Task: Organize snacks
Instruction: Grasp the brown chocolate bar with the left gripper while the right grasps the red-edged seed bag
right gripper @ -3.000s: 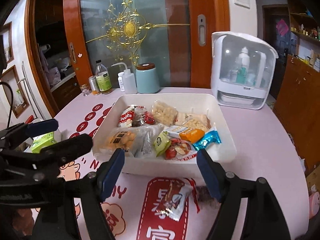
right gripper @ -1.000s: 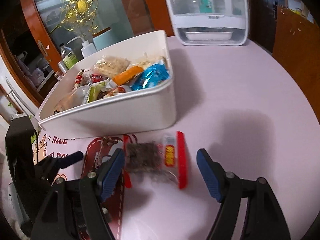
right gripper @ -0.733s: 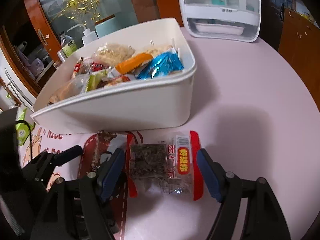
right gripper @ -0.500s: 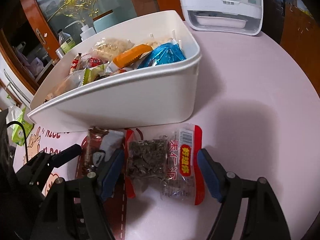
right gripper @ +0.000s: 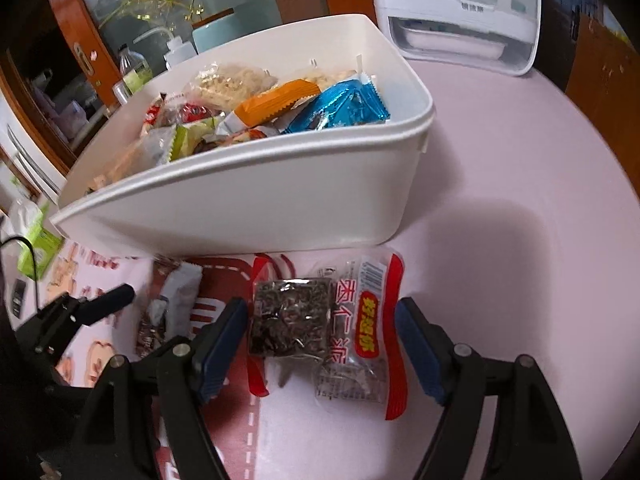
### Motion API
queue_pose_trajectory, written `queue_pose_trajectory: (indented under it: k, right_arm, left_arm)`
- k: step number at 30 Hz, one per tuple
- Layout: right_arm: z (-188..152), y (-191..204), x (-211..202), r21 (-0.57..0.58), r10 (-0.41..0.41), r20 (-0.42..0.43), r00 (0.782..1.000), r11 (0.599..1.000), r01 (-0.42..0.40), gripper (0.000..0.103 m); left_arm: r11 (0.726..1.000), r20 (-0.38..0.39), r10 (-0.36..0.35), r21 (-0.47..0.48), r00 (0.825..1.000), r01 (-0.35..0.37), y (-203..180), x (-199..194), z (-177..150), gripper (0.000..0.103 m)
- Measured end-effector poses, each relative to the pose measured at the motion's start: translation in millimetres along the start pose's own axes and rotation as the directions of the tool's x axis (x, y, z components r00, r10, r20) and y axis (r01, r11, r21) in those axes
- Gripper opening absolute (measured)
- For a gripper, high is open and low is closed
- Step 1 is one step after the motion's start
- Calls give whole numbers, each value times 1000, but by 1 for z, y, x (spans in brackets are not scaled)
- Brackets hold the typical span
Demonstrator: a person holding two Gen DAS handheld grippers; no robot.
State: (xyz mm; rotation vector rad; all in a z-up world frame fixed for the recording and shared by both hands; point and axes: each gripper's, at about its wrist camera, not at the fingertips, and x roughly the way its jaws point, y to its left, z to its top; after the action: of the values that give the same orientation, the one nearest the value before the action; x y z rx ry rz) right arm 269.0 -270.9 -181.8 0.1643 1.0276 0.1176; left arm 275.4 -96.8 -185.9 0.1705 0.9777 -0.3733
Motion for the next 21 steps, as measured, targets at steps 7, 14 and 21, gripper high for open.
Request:
queue_pose_trajectory:
  k: [7, 14, 21]
  right_arm:
    - [-1, 14, 5, -71, -50, -17, 999, 996, 48, 79]
    - [-2, 31, 12, -165, -157, -45, 987, 975, 147, 79]
    - [-1, 12, -2, -93, -126, -47, 991, 988, 121, 21]
  left_arm:
    - [999, -18, -27, -28, 999, 26, 9, 1, 3, 78]
    - [1000, -31, 26, 7, 999, -26, 0, 6, 5, 78]
    - [999, -34, 39, 4, 999, -39, -2, 8, 11, 78]
